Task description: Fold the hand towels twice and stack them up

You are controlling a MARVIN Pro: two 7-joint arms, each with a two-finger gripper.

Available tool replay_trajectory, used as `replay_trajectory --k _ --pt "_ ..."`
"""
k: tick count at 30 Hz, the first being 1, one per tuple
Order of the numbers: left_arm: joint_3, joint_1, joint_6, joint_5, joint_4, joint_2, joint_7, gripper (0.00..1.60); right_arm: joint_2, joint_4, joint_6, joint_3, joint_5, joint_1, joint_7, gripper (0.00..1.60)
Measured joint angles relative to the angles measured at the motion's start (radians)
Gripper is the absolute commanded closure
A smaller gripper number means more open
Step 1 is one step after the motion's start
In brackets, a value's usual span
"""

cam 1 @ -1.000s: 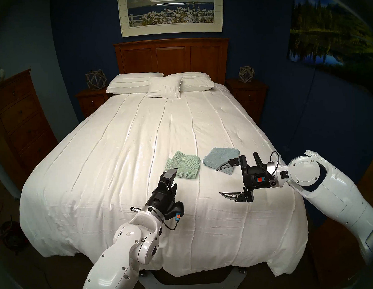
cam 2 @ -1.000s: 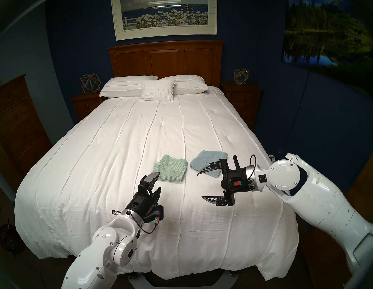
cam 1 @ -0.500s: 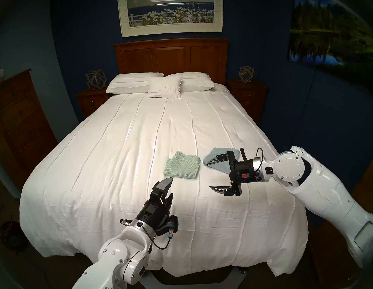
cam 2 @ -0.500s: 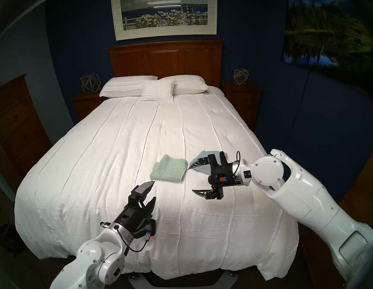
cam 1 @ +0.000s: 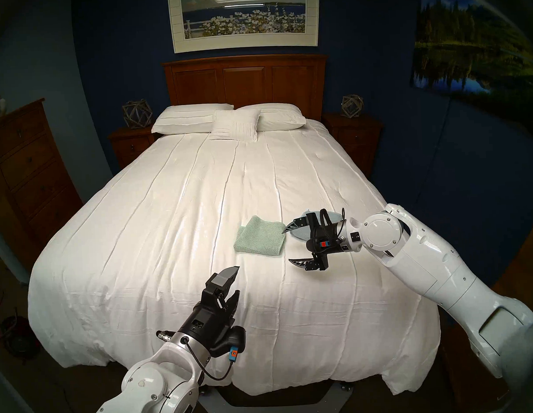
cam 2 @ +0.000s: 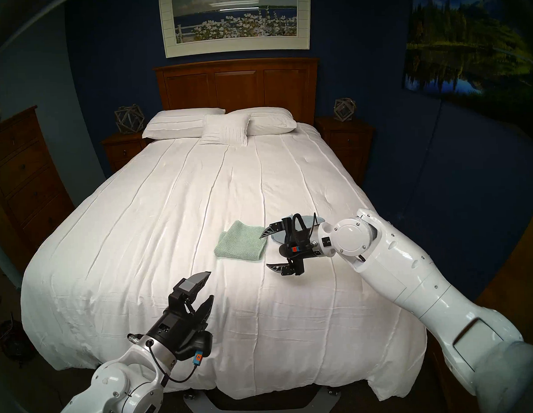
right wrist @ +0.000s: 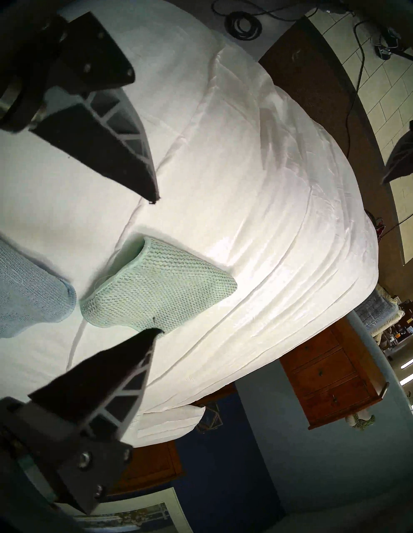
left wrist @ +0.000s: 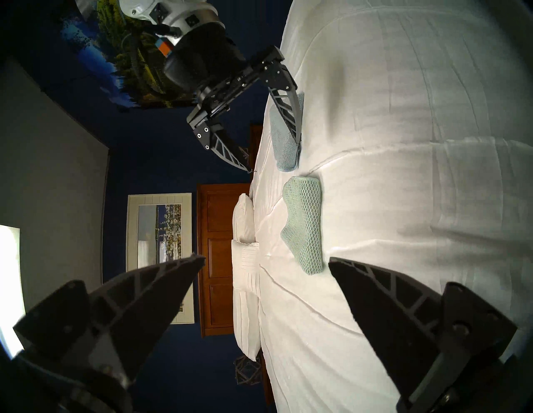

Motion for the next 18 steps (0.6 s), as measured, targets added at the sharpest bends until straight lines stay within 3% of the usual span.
replay_trajectory --k 18 --pt "-0.046 0.120 0.023 -0.026 -0.077 0.026 0.005 0.00 -0.187 0.285 0.002 -0.086 -0.162 0.161 0.000 0.00"
